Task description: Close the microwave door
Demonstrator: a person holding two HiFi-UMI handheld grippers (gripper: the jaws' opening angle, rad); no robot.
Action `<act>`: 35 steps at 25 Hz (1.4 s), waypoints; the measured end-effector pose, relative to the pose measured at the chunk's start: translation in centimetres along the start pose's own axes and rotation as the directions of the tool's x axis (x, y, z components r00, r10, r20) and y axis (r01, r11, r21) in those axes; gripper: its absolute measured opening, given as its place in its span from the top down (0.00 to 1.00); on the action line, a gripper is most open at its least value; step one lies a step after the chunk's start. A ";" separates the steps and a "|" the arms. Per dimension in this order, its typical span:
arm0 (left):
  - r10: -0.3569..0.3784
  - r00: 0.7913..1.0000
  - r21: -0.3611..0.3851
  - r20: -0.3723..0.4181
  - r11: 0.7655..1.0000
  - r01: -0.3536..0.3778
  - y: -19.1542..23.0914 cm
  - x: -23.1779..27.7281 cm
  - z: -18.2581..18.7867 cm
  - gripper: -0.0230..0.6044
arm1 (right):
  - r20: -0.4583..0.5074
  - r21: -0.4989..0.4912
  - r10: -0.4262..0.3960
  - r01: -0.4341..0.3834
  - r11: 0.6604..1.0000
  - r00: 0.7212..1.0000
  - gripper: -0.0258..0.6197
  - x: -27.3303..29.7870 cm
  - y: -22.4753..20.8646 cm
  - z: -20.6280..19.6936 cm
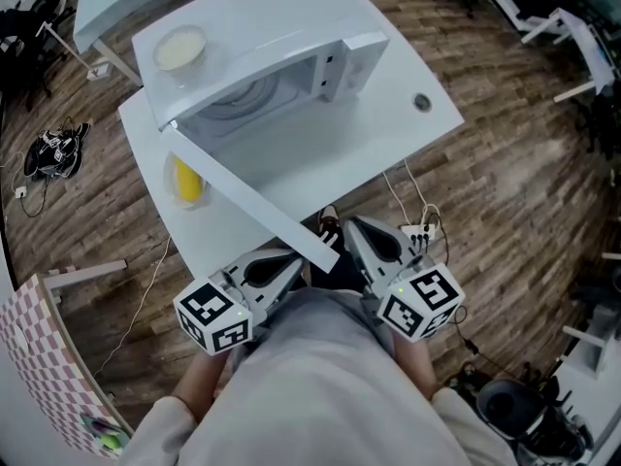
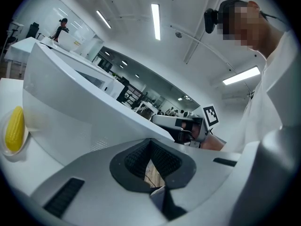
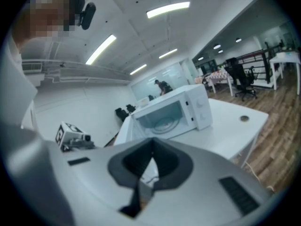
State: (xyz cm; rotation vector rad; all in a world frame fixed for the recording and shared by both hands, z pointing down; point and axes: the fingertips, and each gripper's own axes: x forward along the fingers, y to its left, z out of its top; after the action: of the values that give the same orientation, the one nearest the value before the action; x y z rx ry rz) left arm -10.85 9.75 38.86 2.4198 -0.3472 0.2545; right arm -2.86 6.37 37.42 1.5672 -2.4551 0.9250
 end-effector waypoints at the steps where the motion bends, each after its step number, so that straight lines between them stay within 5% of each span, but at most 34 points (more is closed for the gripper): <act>1: 0.000 1.000 -0.001 0.000 1.000 0.000 0.0 0.1 0.1 0.94 | -0.001 0.002 0.001 -0.001 1.000 1.000 0.93 0.1 -0.1 0.1; 35: -0.012 1.000 -0.051 0.009 0.999 0.013 2.4 5.6 4.3 0.94 | -0.019 0.025 0.029 -0.029 0.999 0.999 0.93 2.6 -5.6 3.6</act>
State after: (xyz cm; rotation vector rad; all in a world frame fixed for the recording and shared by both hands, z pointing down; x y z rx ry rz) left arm -5.89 4.19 38.52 2.3722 -0.3382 0.2273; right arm 1.54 0.74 38.00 1.5264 -2.4694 0.9737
